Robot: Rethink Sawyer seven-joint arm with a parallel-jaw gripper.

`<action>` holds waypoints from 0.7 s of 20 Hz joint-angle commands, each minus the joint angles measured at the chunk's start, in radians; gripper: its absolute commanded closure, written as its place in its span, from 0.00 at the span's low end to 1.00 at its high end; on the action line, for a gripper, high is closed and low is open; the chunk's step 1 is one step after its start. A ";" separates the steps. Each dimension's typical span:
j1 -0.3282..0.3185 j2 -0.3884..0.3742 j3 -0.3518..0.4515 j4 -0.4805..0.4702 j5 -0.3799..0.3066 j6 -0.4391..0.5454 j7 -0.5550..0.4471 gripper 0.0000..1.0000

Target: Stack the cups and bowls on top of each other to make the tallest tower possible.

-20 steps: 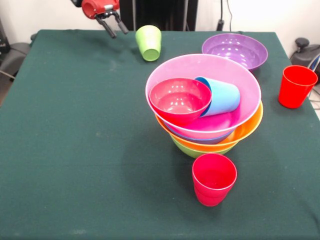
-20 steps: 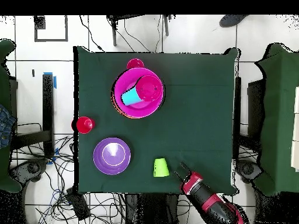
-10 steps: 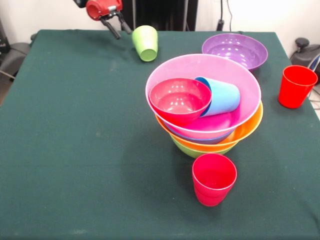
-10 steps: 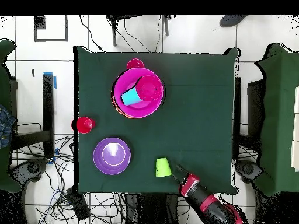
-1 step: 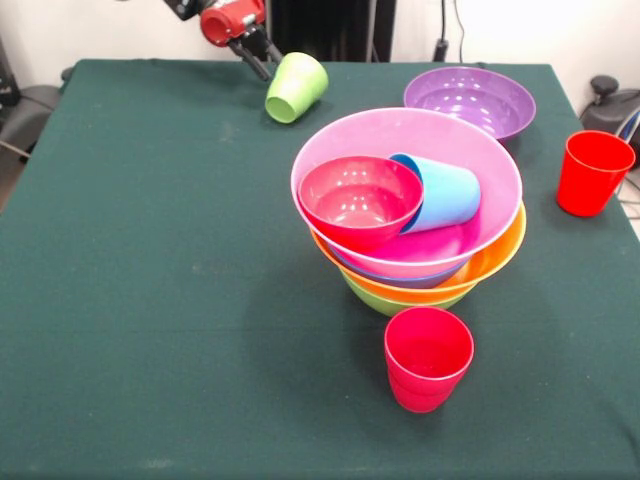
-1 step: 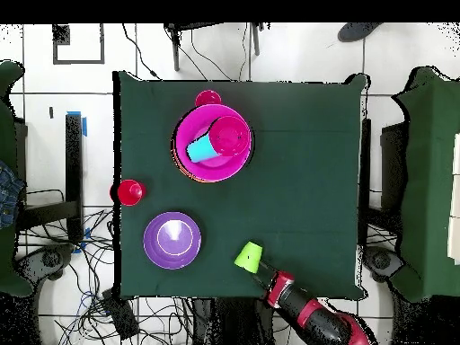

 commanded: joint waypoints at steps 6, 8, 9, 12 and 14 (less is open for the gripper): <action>0.117 -0.027 -0.072 -0.163 0.038 -0.018 0.126 0.00; 0.117 -0.026 -0.071 -0.160 0.037 -0.023 0.117 0.00; 0.116 -0.027 -0.074 -0.158 0.035 -0.028 0.121 0.00; 0.121 -0.038 -0.074 -0.153 0.036 -0.038 0.137 0.00; 0.123 -0.043 -0.074 -0.150 0.039 -0.050 0.153 0.00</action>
